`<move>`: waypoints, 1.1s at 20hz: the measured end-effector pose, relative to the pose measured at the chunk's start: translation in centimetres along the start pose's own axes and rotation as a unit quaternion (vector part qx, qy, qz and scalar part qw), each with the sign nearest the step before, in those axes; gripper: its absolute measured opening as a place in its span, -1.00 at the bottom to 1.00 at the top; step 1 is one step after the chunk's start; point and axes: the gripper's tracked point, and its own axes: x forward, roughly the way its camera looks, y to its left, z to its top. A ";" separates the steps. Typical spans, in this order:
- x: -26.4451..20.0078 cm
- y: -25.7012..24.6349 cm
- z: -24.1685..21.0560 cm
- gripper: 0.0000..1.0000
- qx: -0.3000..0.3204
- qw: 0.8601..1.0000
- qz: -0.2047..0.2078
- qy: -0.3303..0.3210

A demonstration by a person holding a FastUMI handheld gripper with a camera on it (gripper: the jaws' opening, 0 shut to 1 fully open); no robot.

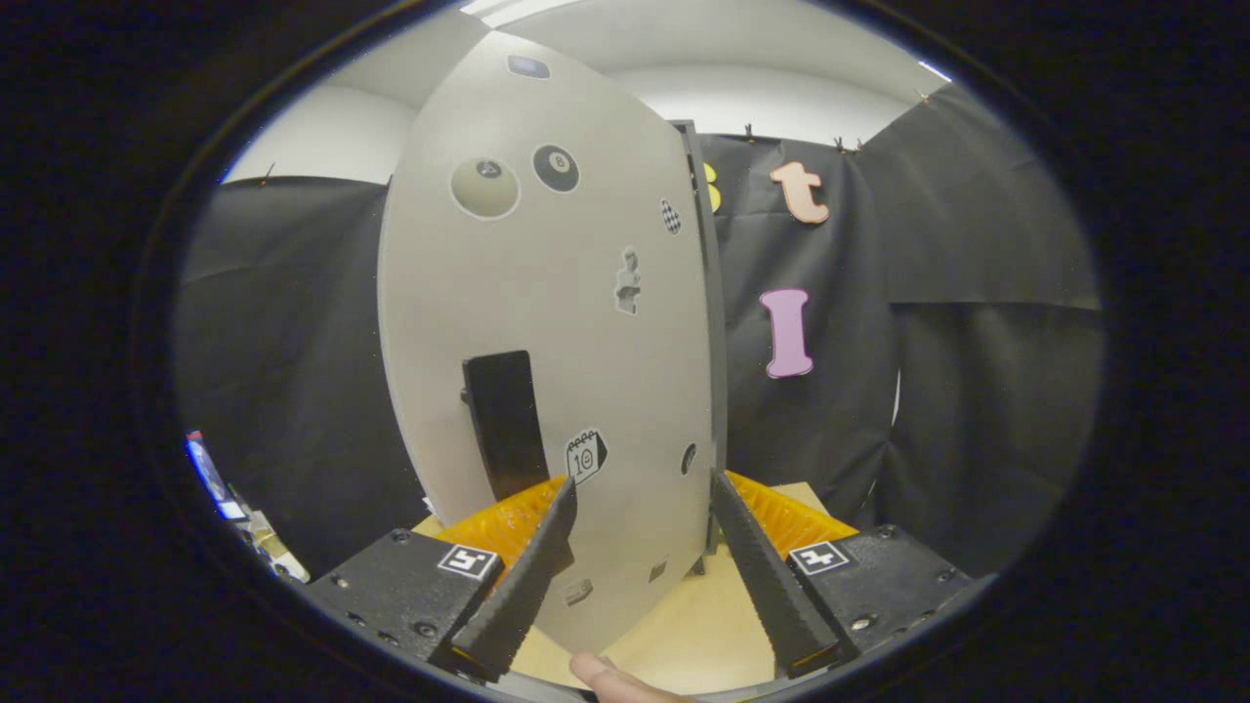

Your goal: Open the shoe cabinet door, grab the shoes and put them into the shoe cabinet, then close the shoe cabinet door.

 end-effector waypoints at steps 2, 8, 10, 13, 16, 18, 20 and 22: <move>1.2 1.9 0.1 0.88 -0.003 1.000 0.006 0.002; 4.4 8.2 -0.2 0.88 -0.016 1.000 0.017 0.014; 6.1 10.8 0.0 0.89 -0.011 0.999 0.030 0.014; 8.1 12.4 0.5 0.90 -0.012 1.000 0.012 -0.001; 8.3 12.9 0.2 0.91 -0.013 1.000 0.000 -0.018; 7.9 12.9 -0.2 0.91 -0.014 1.000 -0.001 -0.020; 7.2 13.0 -0.2 0.91 -0.013 0.999 0.006 -0.029; 6.0 12.6 -0.3 0.91 -0.017 0.999 0.000 -0.047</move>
